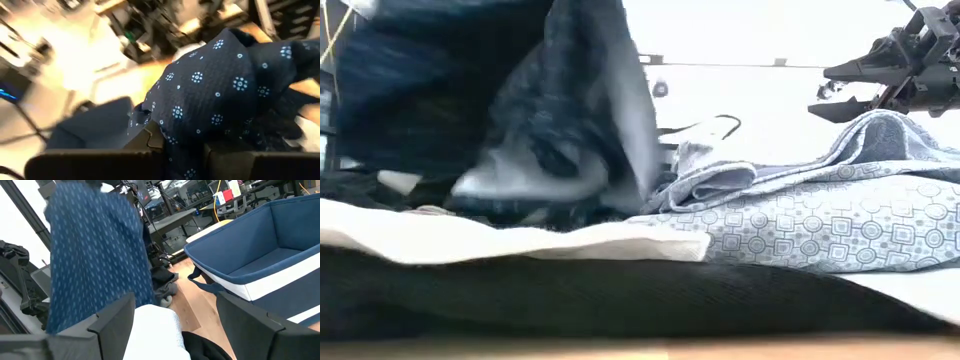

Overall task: Pick & Place Cloths
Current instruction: Put the blue t-shirt into the blue bin

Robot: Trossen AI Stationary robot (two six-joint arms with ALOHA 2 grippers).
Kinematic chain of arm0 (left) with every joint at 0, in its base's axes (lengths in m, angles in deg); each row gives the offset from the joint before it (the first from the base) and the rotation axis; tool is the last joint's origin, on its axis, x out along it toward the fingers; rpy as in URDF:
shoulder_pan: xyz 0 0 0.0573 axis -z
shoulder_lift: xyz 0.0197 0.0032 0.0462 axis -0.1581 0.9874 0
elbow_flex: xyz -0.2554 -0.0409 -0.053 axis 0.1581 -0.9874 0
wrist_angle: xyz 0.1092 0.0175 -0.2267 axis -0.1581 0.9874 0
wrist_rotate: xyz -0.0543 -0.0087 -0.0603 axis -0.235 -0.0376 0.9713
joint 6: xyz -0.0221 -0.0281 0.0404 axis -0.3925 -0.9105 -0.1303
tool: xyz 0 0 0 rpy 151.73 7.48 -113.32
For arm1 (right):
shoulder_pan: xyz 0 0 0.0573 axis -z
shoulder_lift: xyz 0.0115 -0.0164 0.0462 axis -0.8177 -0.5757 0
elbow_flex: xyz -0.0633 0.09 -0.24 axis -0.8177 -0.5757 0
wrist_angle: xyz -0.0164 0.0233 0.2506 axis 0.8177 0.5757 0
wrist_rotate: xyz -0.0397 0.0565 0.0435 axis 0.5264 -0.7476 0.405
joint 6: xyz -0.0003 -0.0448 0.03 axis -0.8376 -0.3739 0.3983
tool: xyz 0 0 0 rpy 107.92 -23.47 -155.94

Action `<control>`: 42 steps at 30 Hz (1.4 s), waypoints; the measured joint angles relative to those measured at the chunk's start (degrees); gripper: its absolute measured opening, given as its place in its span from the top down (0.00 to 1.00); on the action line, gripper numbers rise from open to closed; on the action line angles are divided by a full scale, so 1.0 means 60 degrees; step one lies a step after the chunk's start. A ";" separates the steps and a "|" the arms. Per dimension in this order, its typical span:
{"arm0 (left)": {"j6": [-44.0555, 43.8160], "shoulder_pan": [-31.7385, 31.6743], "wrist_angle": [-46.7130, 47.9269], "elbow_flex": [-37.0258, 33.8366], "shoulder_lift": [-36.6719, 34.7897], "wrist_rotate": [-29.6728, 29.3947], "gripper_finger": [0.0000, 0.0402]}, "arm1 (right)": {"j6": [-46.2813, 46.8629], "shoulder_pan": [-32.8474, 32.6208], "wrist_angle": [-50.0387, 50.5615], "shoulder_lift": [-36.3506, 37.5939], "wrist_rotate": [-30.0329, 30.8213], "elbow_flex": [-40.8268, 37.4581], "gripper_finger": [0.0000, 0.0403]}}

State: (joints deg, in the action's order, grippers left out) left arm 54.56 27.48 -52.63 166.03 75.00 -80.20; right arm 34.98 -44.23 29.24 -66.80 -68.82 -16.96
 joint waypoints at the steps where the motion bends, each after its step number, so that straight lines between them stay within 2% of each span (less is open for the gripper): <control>1: 0.0269 -0.0002 -0.0025 0.0206 0.0034 -0.0204 0.91 | 0.0000 -0.0001 -0.0004 0.0000 0.0000 0.0000 0.32; 11: 0.3646 -0.0102 -0.2065 0.1617 0.0503 -0.2253 0.91 | 0.0000 0.0001 -0.0014 -0.0004 0.0000 0.0000 0.32; 17: 0.5041 -0.1169 -0.3396 0.1666 0.0818 -0.2514 0.91 | 0.0000 0.0000 -0.0022 -0.0014 0.0000 -0.0001 0.32; 31: 0.5517 -0.3901 -0.6564 0.1673 0.1993 -0.2801 0.91 | 0.0000 0.0000 -0.0025 -0.0022 0.0000 0.0000 0.32; 42: 0.5419 -0.5290 -0.7827 0.1669 0.3607 -0.2776 0.91 | 0.0000 -0.0001 -0.0018 -0.0022 0.0004 -0.0001 0.32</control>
State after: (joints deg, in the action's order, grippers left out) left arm 87.08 -4.26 -99.59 176.05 96.64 -96.86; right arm 34.98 -44.24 29.13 -66.93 -68.80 -16.97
